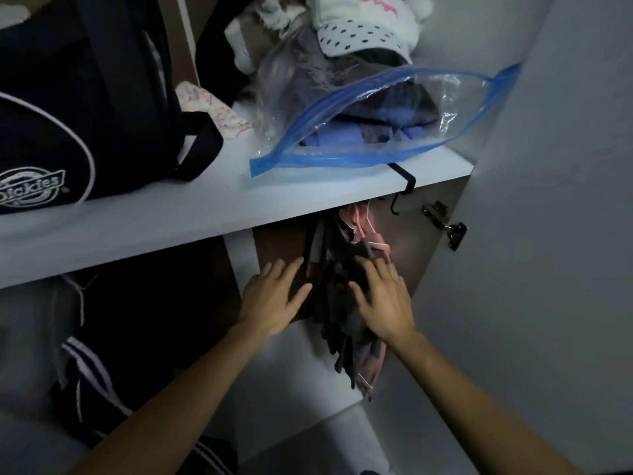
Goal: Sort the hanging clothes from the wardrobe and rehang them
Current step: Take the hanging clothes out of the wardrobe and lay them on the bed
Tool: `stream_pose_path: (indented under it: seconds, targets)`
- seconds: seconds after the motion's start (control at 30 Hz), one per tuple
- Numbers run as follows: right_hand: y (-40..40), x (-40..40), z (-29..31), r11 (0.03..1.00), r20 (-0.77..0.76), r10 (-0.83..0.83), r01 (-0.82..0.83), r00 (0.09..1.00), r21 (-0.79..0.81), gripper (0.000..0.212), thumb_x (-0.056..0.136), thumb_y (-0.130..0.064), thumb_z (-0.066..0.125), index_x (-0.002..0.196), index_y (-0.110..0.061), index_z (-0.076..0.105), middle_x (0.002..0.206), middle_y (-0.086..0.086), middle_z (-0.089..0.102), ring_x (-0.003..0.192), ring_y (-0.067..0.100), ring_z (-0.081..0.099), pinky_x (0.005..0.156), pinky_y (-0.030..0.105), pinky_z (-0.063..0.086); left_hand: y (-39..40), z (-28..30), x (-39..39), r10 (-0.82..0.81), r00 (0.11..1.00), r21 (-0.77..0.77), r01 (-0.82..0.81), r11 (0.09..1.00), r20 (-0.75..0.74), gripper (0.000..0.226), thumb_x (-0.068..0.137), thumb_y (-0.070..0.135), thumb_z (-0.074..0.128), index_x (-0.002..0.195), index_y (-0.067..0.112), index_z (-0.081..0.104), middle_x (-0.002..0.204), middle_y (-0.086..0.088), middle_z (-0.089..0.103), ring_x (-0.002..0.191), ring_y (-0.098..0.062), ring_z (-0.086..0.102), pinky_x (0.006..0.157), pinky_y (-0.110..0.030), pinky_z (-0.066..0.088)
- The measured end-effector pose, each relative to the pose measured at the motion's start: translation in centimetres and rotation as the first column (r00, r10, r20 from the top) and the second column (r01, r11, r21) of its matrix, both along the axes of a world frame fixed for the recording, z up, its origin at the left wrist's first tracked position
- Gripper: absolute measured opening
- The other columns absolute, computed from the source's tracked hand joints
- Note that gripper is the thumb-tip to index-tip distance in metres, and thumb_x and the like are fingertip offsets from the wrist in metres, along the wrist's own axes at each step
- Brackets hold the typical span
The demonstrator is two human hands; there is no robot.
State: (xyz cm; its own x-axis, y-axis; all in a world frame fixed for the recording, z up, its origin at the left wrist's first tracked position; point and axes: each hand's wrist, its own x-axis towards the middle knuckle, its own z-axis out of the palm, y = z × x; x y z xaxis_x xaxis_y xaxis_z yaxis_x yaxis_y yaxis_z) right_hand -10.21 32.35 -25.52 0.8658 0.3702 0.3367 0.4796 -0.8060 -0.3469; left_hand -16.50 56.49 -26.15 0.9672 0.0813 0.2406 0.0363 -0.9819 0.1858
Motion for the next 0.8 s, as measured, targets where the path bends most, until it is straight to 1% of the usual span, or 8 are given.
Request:
stream_pose_path:
  seconds: [0.13,0.27,0.37,0.43,0.5,0.57,0.7,0.8]
  targets:
    - [-0.6,2.4,-0.6,0.995,0.008,-0.097,0.097,0.995,-0.015,0.053,0.1,-0.038,0.06,0.148,-0.02,0.046,0.137,0.006,0.054,0.115,0.028,0.051,0.094,0.044,0.051,-0.5,0.0,4.0,-0.065,0.998,0.031,0.065,0.997,0.01,0.071,0.101,0.067,0.02,0.157,0.026,0.037,0.13,-0.003,0.057,0.118,-0.027,0.054,0.087,-0.04,0.052]
    - [-0.4,5.1,-1.4,0.991,0.013,-0.131,0.131,0.991,0.0,0.052,0.098,-0.034,0.064,0.144,-0.019,0.046,0.132,0.007,0.054,0.113,0.03,0.052,0.092,0.044,0.052,-1.2,-0.3,8.3,-0.115,0.993,0.045,0.114,0.992,0.003,0.077,0.097,0.07,0.015,0.159,0.028,0.035,0.134,-0.004,0.056,0.122,-0.028,0.052,0.094,-0.044,0.051]
    - [0.5,7.3,-2.2,0.989,-0.029,-0.14,0.141,0.99,0.033,0.056,0.095,-0.029,0.069,0.144,-0.02,0.045,0.13,0.007,0.054,0.113,0.031,0.055,0.091,0.044,0.051,-1.8,-1.0,12.2,-0.14,0.99,0.035,0.14,0.99,-0.011,0.081,0.095,0.074,0.013,0.16,0.029,0.032,0.142,-0.004,0.052,0.128,-0.029,0.05,0.097,-0.045,0.051]
    - [1.1,8.6,-2.6,0.989,-0.046,-0.136,0.139,0.99,0.053,0.054,0.094,-0.023,0.071,0.142,-0.019,0.048,0.13,0.007,0.055,0.112,0.032,0.059,0.09,0.044,0.051,-2.3,-1.5,14.8,-0.15,0.989,0.015,0.15,0.989,-0.011,0.079,0.097,0.073,0.02,0.161,0.029,0.029,0.15,-0.004,0.047,0.134,-0.029,0.048,0.099,-0.046,0.051]
    - [1.3,9.8,-2.9,0.992,-0.037,-0.118,0.12,0.992,0.044,0.046,0.092,-0.014,0.068,0.135,-0.018,0.052,0.126,0.007,0.059,0.104,0.035,0.063,0.083,0.042,0.052,-2.9,-2.0,17.2,-0.158,0.987,0.009,0.158,0.987,-0.004,0.075,0.101,0.07,0.029,0.163,0.028,0.025,0.158,-0.004,0.041,0.14,-0.03,0.044,0.103,-0.047,0.049]
    - [0.9,10.9,-3.1,0.993,-0.035,-0.111,0.112,0.993,0.027,0.043,0.089,-0.008,0.065,0.129,-0.019,0.054,0.121,0.007,0.064,0.101,0.035,0.065,0.078,0.041,0.052,-3.7,-2.3,19.2,-0.152,0.988,-0.004,0.152,0.988,-0.002,0.077,0.101,0.069,0.033,0.165,0.027,0.019,0.164,-0.006,0.034,0.145,-0.031,0.039,0.107,-0.049,0.047]
    - [-0.5,13.0,-3.4,0.982,-0.065,-0.191,0.191,0.979,-0.006,0.044,0.086,-0.003,0.063,0.127,-0.016,0.054,0.123,0.009,0.064,0.108,0.035,0.064,0.082,0.042,0.052,-4.6,-3.1,22.5,-0.129,0.991,-0.095,0.131,0.987,0.023,0.085,0.1,0.069,0.04,0.167,0.026,0.01,0.169,-0.007,0.028,0.152,-0.033,0.031,0.117,-0.051,0.038]
    - [-0.7,13.9,-3.7,0.974,-0.08,-0.228,0.227,0.97,-0.024,0.042,0.089,-0.005,0.065,0.128,-0.012,0.053,0.126,0.011,0.06,0.112,0.035,0.063,0.086,0.042,0.051,-4.6,-3.9,24.3,-0.096,0.995,-0.145,0.1,0.984,0.029,0.084,0.101,0.067,0.042,0.166,0.022,0.015,0.169,-0.011,0.029,0.153,-0.033,0.03,0.121,-0.049,0.032]
